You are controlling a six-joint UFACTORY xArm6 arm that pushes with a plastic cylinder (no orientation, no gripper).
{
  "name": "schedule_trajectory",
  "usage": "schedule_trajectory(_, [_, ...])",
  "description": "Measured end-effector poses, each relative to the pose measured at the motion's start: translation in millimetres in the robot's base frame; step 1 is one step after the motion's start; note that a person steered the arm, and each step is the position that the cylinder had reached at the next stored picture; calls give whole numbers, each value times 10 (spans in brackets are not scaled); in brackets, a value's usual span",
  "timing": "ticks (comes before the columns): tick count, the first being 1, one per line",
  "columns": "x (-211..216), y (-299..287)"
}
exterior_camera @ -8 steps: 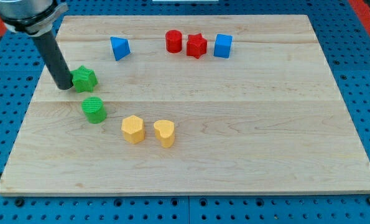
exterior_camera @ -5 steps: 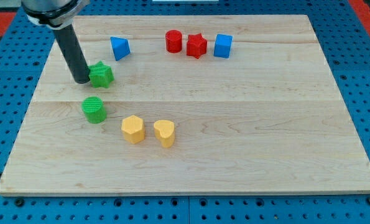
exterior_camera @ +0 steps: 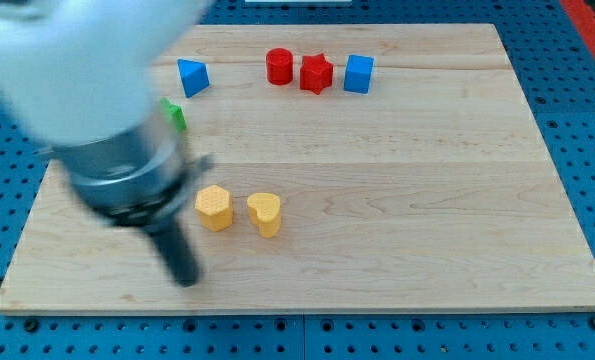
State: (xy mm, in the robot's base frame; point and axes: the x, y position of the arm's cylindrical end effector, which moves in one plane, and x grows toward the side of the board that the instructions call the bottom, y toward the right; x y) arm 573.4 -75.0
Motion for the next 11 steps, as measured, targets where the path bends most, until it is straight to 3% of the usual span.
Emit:
schedule_trajectory(1, [-48, 625])
schedule_trajectory(3, [-48, 653])
schedule_trajectory(5, [448, 1476])
schedule_trajectory(7, [44, 3505])
schedule_trajectory(8, [-123, 4133])
schedule_trajectory(11, [-431, 4144])
